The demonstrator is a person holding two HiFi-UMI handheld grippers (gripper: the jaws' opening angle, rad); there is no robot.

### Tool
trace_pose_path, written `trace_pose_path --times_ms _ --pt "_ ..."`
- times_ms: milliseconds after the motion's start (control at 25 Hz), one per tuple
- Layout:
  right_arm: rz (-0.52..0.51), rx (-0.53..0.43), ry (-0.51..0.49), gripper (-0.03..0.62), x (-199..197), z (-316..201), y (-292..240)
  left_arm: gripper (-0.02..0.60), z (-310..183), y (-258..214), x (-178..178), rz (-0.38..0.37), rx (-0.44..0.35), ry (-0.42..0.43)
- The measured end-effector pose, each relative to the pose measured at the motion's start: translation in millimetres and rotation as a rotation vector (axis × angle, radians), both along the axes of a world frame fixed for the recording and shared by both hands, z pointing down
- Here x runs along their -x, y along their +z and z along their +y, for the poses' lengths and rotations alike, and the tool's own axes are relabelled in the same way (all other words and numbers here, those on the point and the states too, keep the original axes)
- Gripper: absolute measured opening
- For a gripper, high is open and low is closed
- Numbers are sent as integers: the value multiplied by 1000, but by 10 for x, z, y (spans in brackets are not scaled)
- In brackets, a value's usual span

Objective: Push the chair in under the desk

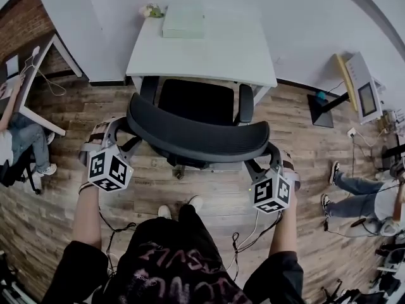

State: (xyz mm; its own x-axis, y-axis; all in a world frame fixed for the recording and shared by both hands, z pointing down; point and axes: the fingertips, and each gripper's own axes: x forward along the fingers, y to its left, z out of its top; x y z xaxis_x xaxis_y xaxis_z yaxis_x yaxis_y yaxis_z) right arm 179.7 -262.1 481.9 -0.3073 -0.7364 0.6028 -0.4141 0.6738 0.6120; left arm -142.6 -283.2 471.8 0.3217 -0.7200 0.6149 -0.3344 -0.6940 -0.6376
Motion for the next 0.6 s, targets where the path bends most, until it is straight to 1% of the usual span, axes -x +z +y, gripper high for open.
trace_pose_path --times_ms 280,600 --pt "-5 -20 -34 264 -118 -437 7 258 -321 17 -108 -3 1 -46" --pt "-6 -24 -65 264 -220 -861 -3 258 -647 9 -209 16 -8 -81"
